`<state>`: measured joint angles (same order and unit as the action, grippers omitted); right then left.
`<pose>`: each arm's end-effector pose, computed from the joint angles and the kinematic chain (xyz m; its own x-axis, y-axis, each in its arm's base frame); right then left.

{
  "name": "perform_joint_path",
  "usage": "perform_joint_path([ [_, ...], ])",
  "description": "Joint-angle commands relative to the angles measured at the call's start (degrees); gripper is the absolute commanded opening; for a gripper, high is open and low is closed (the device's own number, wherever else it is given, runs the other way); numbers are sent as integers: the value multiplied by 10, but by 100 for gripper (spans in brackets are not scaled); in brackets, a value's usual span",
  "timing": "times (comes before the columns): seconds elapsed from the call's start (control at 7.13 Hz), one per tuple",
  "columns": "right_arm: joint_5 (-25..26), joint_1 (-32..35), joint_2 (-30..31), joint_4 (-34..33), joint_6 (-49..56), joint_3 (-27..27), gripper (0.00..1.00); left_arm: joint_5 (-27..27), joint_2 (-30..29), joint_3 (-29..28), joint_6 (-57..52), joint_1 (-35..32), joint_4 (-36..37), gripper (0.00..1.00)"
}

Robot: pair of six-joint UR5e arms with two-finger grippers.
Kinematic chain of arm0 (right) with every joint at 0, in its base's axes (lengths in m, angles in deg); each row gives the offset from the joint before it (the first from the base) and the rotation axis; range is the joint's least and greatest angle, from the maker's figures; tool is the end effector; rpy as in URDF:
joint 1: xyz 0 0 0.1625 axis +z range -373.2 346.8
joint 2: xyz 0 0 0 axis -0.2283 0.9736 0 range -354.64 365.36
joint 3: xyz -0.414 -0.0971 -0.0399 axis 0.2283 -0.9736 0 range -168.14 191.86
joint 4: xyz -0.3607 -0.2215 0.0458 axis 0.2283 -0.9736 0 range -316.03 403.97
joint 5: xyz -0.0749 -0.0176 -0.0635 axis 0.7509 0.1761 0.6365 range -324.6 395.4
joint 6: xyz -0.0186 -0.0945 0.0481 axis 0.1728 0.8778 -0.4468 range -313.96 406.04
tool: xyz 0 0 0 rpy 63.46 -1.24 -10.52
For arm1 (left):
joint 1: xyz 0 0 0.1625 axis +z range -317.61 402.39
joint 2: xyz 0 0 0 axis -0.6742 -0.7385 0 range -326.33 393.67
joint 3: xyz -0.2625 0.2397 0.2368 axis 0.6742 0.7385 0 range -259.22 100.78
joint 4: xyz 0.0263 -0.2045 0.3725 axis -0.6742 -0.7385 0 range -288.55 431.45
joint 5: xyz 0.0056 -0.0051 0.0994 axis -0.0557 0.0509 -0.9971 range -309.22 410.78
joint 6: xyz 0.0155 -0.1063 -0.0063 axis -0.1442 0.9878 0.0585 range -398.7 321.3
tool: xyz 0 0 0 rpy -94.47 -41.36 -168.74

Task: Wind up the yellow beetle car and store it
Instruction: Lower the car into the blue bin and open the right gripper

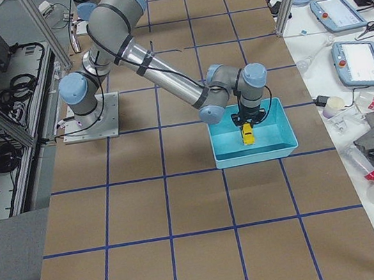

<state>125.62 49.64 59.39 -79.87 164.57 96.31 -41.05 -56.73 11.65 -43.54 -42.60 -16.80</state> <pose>-0.2038 -0.6884 0.2019 0.0247 -0.9984 0.0504 -0.9992 -0.0231 0.0318 -0.0850 -0.5172 0.4739 -0.9995 -0.0032 -0.0325 -0.0031 1.0000 -0.0058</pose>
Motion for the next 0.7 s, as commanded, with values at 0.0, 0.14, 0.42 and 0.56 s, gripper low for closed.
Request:
perform_joint_path([
  [0.0,1,0,11,-7,0,2,100,2,0,-1,-9,1,0,100],
  [0.14,1,1,38,15,-9,0,100,6,0,-2,-19,0,0,100],
  [0.42,-17,28,121,153,-199,1,100,7,5,-3,-18,-1,-1,100],
  [0.56,-11,78,158,159,-267,4,100,28,7,-3,-19,-1,-1,100],
])
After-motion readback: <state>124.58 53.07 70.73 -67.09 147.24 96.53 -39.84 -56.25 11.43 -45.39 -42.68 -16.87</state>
